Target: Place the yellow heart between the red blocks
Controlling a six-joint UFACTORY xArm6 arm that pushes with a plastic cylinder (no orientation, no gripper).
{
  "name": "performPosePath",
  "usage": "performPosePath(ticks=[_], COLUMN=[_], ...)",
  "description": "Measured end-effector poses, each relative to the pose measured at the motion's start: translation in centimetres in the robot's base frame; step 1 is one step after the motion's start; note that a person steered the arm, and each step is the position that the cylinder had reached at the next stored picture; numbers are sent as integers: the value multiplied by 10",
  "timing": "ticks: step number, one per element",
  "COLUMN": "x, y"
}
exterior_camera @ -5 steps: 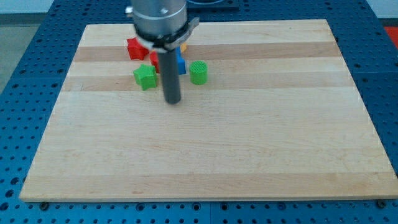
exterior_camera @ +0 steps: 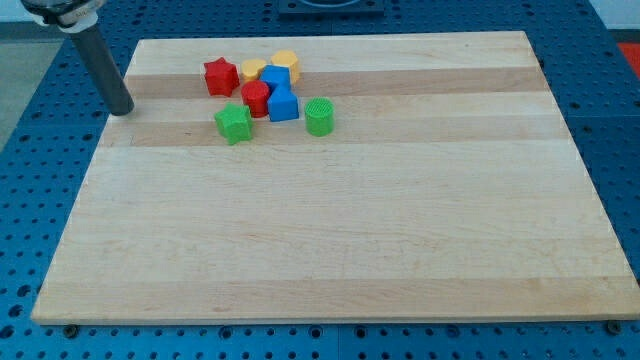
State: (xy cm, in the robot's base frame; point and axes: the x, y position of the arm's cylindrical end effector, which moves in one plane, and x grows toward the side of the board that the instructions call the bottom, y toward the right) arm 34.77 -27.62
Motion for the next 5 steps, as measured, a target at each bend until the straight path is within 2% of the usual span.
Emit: performPosePath(ticks=[1, 2, 3, 4, 5], x=[-6, -70, -106, -106, -106], y=[5, -12, 52, 117, 153])
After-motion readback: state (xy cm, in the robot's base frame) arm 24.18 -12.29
